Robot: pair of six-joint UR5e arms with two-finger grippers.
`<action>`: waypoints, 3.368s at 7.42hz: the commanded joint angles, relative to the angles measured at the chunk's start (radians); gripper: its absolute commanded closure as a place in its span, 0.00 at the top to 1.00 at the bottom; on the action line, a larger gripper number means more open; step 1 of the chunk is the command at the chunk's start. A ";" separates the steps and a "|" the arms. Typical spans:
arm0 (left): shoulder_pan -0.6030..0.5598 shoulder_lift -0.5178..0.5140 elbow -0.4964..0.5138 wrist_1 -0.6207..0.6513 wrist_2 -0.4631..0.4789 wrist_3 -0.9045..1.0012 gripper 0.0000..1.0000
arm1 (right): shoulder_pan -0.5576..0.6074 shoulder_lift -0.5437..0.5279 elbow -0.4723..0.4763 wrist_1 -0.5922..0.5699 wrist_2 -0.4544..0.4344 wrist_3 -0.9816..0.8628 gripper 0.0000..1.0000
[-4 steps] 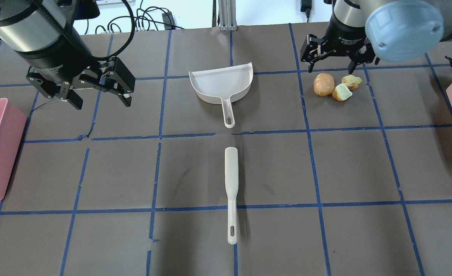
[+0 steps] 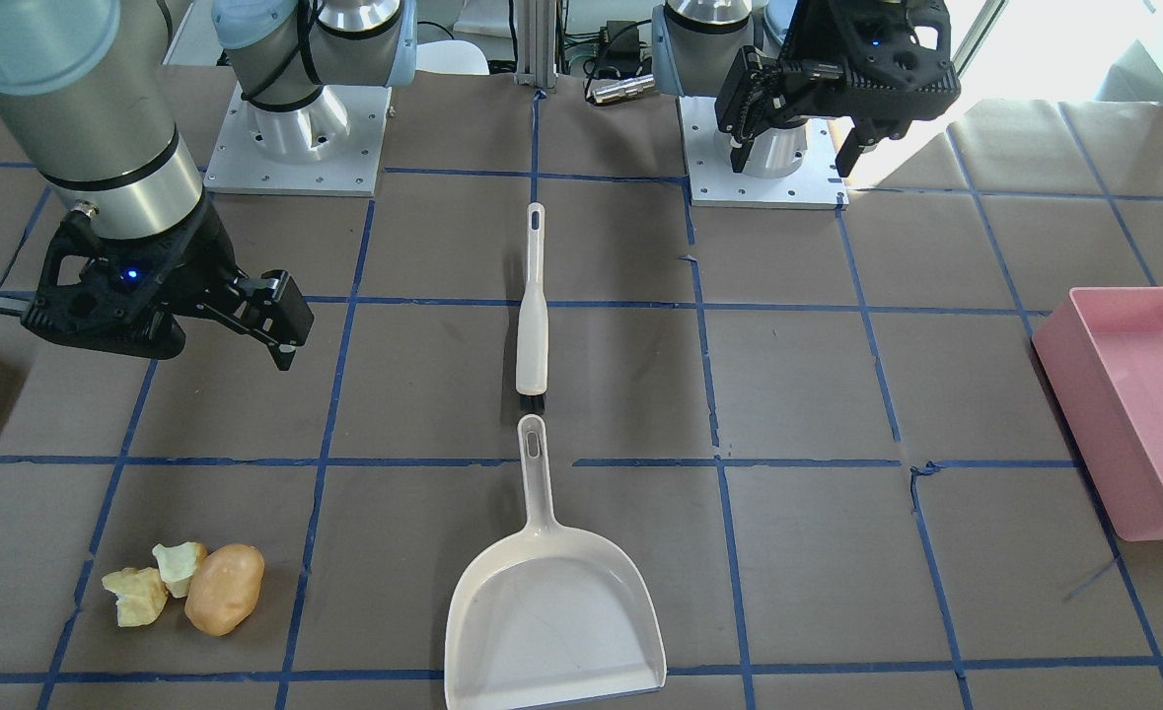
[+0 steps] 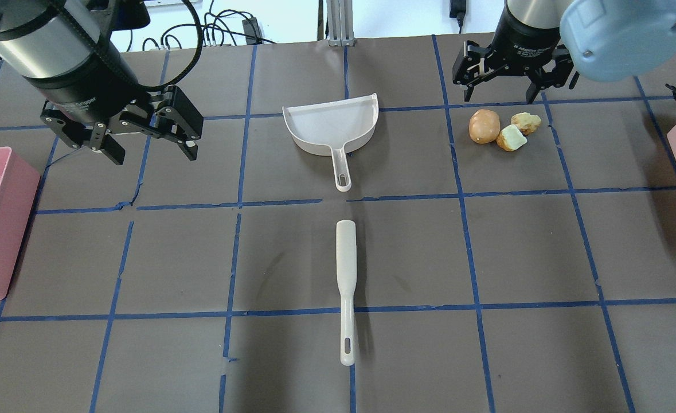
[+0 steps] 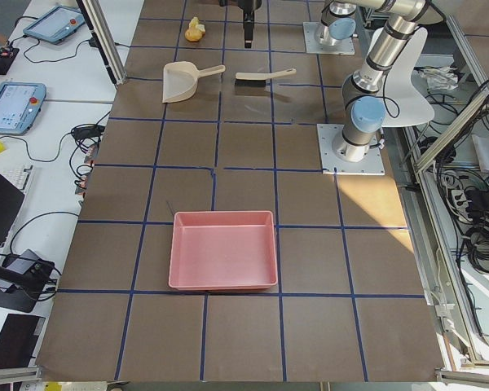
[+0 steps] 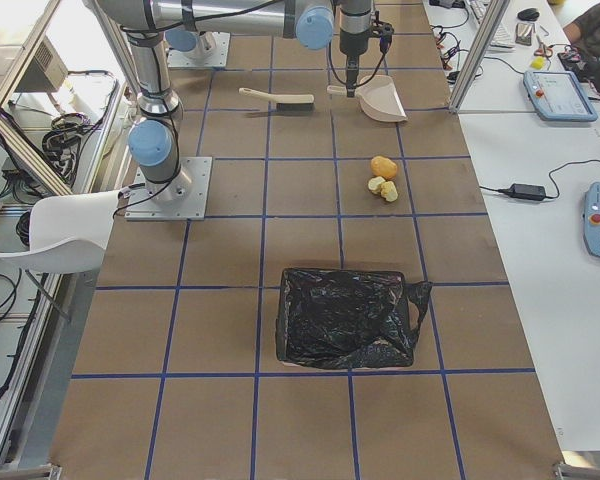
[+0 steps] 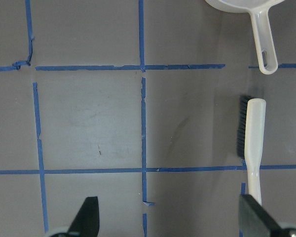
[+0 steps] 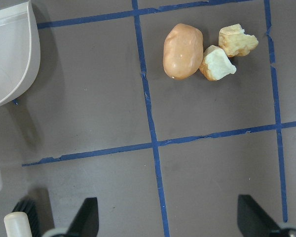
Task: Sweep and dump trash in nearest bin
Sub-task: 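Reach the left gripper toward the white brush while the right reaches toward the dustpan, then grasp the brush handle with the left gripper while the right grasps the dustpan handle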
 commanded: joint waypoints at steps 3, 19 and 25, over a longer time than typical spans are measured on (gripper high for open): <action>-0.247 -0.008 -0.149 0.007 -0.010 -0.139 1.00 | 0.025 0.039 -0.015 -0.012 0.004 0.041 1.00; -0.595 -0.212 -0.610 0.735 -0.005 -0.350 0.79 | 0.311 0.446 -0.029 -0.512 0.104 0.164 1.00; -0.595 -0.189 -0.614 0.729 0.000 -0.360 0.15 | 0.332 0.438 0.014 -0.498 0.099 0.167 0.89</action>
